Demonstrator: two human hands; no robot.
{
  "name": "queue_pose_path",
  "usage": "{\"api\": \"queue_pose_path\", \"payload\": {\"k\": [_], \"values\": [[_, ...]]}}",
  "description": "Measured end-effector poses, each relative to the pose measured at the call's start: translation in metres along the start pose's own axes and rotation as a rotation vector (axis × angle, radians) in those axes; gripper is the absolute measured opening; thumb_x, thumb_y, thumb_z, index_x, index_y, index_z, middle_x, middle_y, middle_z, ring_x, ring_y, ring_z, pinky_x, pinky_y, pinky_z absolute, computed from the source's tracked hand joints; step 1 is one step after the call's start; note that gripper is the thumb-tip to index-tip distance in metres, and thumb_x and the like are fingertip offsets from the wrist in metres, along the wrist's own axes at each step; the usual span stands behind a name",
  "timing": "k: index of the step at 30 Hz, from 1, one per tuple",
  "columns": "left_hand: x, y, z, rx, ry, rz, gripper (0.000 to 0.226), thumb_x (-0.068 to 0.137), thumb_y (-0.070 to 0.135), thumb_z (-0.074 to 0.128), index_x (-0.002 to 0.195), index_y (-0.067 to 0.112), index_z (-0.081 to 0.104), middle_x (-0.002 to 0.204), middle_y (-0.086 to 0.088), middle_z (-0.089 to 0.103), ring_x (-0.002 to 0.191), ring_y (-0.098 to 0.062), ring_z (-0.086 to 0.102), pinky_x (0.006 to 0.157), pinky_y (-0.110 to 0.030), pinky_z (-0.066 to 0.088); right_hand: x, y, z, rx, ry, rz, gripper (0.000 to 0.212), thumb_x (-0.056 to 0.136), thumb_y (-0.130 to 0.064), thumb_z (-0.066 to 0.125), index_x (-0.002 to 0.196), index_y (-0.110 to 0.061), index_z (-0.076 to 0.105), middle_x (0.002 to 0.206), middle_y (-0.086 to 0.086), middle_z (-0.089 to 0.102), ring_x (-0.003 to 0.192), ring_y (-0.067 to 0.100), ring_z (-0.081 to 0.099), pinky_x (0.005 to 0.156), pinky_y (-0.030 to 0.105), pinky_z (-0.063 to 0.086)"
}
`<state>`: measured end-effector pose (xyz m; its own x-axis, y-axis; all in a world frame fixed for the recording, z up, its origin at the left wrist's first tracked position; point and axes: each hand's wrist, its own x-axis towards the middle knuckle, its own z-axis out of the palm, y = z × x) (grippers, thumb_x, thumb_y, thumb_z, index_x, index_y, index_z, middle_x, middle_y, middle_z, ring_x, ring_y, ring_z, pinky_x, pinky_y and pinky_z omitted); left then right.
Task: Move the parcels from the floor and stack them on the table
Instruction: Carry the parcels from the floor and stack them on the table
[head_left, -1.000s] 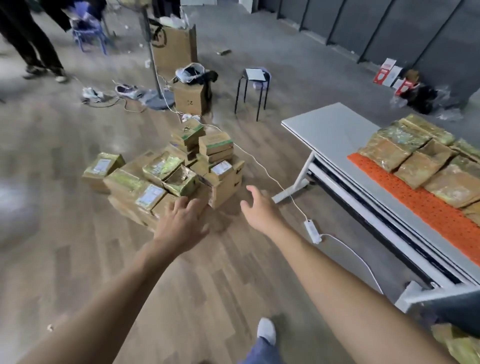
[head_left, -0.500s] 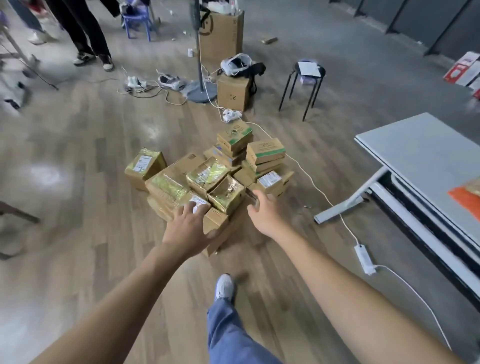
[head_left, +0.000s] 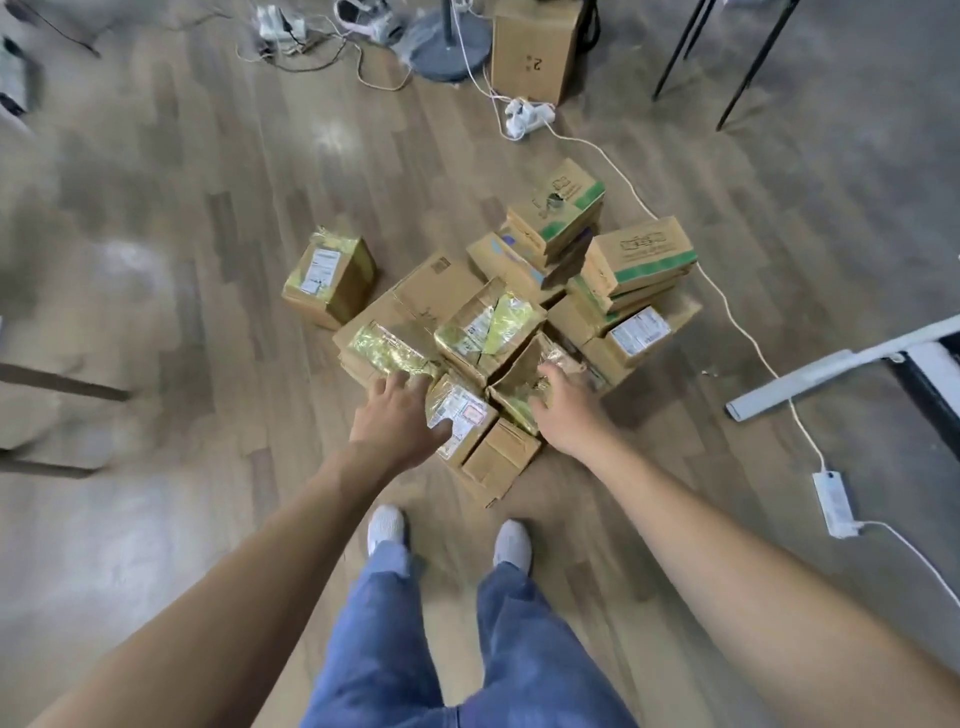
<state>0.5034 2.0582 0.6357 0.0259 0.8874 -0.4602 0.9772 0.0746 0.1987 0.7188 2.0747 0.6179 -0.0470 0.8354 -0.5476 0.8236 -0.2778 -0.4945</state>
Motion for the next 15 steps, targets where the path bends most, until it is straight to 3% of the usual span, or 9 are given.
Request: {"api": "queue_pose_path", "payload": {"k": [4,8,11,15], "values": [[0.071,-0.030,0.003,0.011,-0.062,0.026,0.067,0.087,0.049,0.054,0.144,0.023,0.032,0.143,-0.009,0.036,0.131,-0.031,0.034,0.099,-0.045,0.041,0.056,-0.012,0.013,-0.014,-0.008,0.069,0.053,0.101,-0.033,0.043,0.151,-0.022,0.027,0.153,0.009,0.028,0.132,0.028,0.042,0.099,0.038,0.042],[0.156,-0.058,0.021,0.047,-0.128,0.115,0.066,0.088,0.049,0.053,0.144,0.022,0.032,0.143,-0.011,0.037,0.131,-0.031,0.035,0.103,-0.045,0.040,0.129,-0.021,0.034,-0.011,0.014,0.143,0.050,0.101,-0.036,0.042,0.148,-0.021,0.031,0.149,0.011,0.032,0.101,0.023,0.055,0.088,0.037,0.046],[0.221,-0.068,0.041,0.043,-0.183,0.173,0.061,0.092,0.044,0.050,0.145,0.019,0.032,0.141,-0.013,0.040,0.130,-0.032,0.037,0.105,-0.043,0.038,0.182,-0.021,0.056,0.048,0.040,0.215,0.046,0.101,-0.035,0.042,0.143,-0.017,0.038,0.141,0.011,0.039,0.110,0.026,0.054,0.085,0.035,0.046],[0.295,-0.070,0.067,-0.051,-0.236,0.184,0.055,0.096,0.035,0.048,0.144,0.015,0.031,0.143,-0.014,0.038,0.131,-0.033,0.038,0.104,-0.046,0.038,0.232,-0.012,0.090,0.074,0.035,0.320,0.048,0.100,-0.031,0.040,0.146,-0.015,0.036,0.144,0.019,0.035,0.116,0.033,0.051,0.086,0.038,0.048]]}}
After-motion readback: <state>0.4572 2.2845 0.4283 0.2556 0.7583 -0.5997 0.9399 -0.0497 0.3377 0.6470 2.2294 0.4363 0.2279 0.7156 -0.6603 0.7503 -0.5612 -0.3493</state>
